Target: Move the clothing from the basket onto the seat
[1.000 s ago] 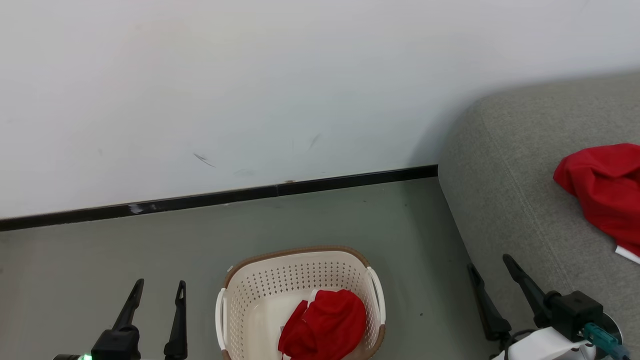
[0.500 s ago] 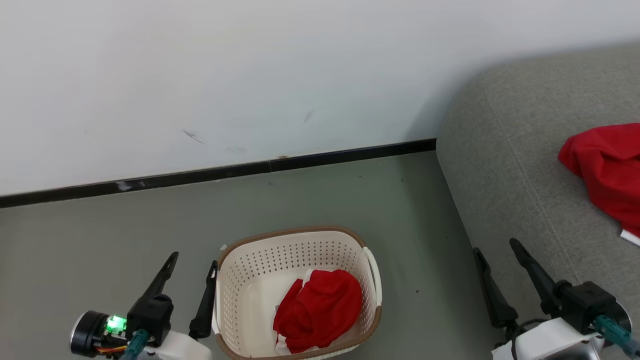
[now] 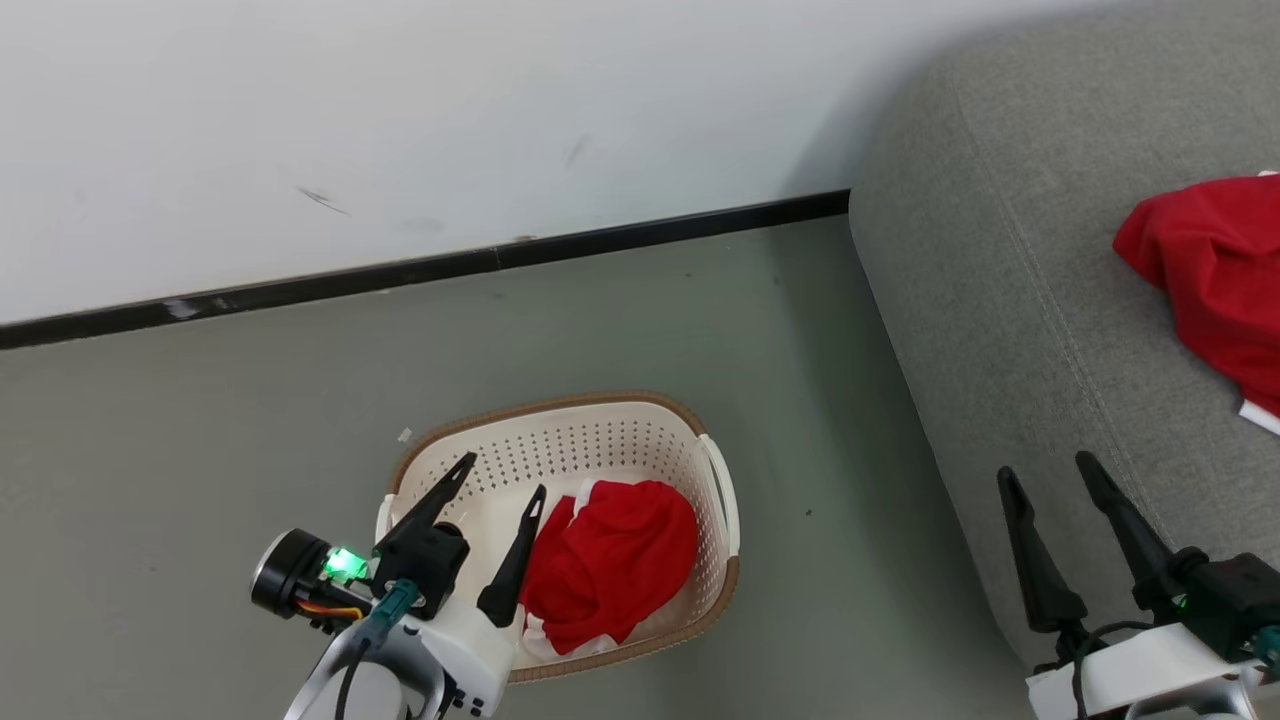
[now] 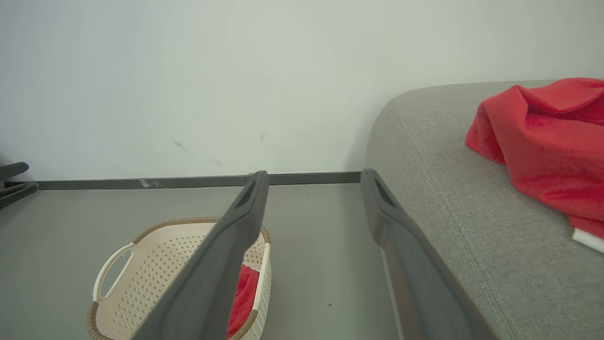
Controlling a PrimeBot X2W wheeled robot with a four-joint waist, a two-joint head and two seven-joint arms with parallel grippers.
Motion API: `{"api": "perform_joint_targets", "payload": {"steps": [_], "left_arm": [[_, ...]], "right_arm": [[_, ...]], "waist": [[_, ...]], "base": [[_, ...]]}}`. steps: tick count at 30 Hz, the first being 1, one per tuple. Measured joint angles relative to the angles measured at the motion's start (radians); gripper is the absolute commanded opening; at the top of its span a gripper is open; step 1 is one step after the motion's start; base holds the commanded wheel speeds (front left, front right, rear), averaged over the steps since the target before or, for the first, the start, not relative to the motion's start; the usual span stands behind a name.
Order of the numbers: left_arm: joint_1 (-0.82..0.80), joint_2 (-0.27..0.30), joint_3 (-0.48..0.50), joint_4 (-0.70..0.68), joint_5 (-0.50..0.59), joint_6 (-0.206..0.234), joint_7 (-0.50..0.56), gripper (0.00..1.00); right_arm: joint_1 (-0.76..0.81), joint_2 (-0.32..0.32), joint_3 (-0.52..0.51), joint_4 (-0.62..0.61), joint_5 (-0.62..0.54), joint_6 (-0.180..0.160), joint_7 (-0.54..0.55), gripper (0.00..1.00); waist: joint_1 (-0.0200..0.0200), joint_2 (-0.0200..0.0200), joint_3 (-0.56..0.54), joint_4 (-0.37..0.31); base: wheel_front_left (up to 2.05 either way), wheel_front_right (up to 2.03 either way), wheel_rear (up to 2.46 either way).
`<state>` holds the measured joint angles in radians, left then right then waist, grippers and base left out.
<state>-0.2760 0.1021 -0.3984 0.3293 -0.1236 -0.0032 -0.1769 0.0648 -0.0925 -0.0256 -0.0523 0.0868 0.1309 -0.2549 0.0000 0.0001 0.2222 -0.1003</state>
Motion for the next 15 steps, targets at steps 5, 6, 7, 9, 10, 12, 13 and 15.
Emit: {"api": "perform_joint_targets", "payload": {"steps": [5, 6, 7, 9, 10, 12, 13, 15], "left_arm": [[-0.055, -0.010, -0.035, 0.059, 0.018, -0.016, 0.019, 1.00], [-0.065, -0.011, -0.040, 0.074, 0.022, -0.019, 0.019, 1.00], [-0.074, -0.010, -0.045, 0.086, 0.029, -0.019, 0.028, 1.00], [-0.091, -0.012, -0.054, 0.112, 0.046, -0.023, 0.037, 1.00], [-0.100, -0.012, -0.058, 0.124, 0.050, -0.027, 0.040, 1.00], [-0.119, -0.012, -0.062, 0.148, 0.057, -0.028, 0.044, 1.00], [-0.119, -0.012, -0.062, 0.148, 0.057, -0.028, 0.044, 1.00], [-0.138, -0.012, -0.065, 0.169, 0.063, -0.028, 0.046, 1.00]], "right_arm": [[-0.001, -0.002, -0.033, -0.038, 0.000, 0.000, 0.000, 1.00], [-0.002, -0.002, -0.035, -0.043, 0.002, 0.000, 0.000, 1.00], [-0.002, -0.002, -0.035, -0.049, 0.005, 0.000, 0.000, 1.00], [-0.006, -0.001, -0.036, -0.064, 0.011, 0.000, 0.000, 1.00], [-0.011, -0.001, -0.036, -0.072, 0.012, 0.000, 0.000, 1.00], [-0.020, -0.001, -0.036, -0.086, 0.018, 0.000, 0.000, 1.00], [-0.020, -0.001, -0.036, -0.086, 0.018, 0.000, 0.000, 1.00], [-0.037, -0.001, -0.036, -0.102, 0.020, 0.000, 0.000, 1.00]], "waist": [[0.0000, 0.0000, 0.051, -0.023], [0.0000, 0.0000, 0.061, -0.028], [0.0000, 0.0000, 0.072, -0.033], [0.0000, 0.0000, 0.094, -0.044], [0.0000, 0.0000, 0.105, -0.050], [0.0000, 0.0000, 0.127, -0.061], [0.0000, 0.0000, 0.127, -0.061], [0.0000, 0.0000, 0.149, -0.073]], "base": [[0.00, 0.00, 0.00], [0.00, 0.00, 0.00], [0.00, 0.00, 0.00], [0.00, 0.00, 0.00], [0.00, 0.00, 0.00], [0.00, 0.00, 0.00], [0.00, 0.00, 0.00], [0.00, 0.00, 0.00]]}}
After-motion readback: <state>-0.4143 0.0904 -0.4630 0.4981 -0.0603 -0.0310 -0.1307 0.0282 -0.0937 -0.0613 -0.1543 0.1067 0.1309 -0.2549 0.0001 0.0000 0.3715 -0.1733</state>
